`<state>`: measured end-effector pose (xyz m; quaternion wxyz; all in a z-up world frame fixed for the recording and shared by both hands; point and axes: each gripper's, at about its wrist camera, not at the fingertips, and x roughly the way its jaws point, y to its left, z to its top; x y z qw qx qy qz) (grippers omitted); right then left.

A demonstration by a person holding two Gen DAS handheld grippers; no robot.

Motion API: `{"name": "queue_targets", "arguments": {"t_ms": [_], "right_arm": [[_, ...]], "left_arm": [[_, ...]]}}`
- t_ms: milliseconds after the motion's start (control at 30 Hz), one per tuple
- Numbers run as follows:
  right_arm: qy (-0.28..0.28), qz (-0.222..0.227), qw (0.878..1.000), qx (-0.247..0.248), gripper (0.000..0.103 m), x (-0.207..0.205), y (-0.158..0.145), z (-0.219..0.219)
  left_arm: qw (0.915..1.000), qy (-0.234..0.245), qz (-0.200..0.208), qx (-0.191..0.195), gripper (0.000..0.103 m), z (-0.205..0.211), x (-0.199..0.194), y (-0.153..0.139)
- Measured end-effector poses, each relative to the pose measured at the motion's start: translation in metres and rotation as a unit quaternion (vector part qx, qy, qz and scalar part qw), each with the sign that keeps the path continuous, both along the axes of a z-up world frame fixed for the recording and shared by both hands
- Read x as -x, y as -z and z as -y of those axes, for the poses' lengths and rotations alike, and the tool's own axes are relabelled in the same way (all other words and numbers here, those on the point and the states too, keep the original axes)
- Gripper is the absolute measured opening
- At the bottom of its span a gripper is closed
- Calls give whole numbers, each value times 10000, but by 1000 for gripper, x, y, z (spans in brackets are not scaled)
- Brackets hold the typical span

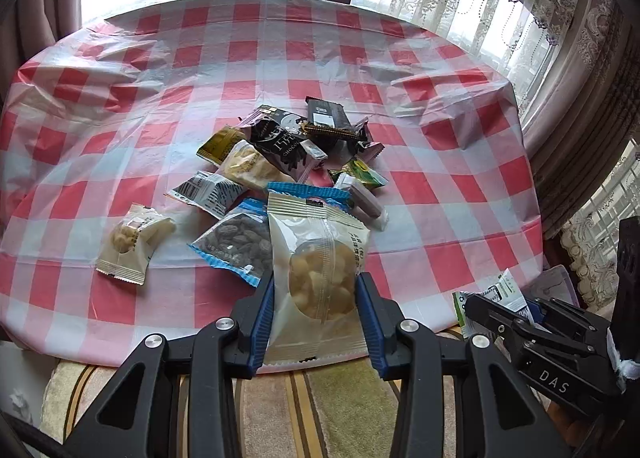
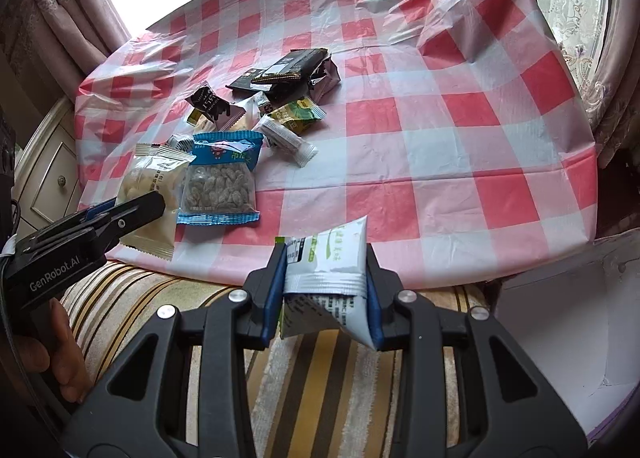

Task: Organize snacks
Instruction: 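Carry both packets to the white box and open both tools to drop them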

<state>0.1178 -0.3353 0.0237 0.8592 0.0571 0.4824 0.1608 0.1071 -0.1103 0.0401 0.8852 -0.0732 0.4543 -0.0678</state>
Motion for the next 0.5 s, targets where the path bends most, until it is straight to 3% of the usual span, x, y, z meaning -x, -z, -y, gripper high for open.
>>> {"name": "queue_targets", "arguments": {"t_ms": [233,500], "right_arm": [[481,-7,9988,-20,39,12,1,52],[1204,-99,9927,63,39,32,11,117]], "left_arm": [[9973,697,-79,211,41,57,6,-4],[9875,1506,-252,395,41,124,12,-2]]}}
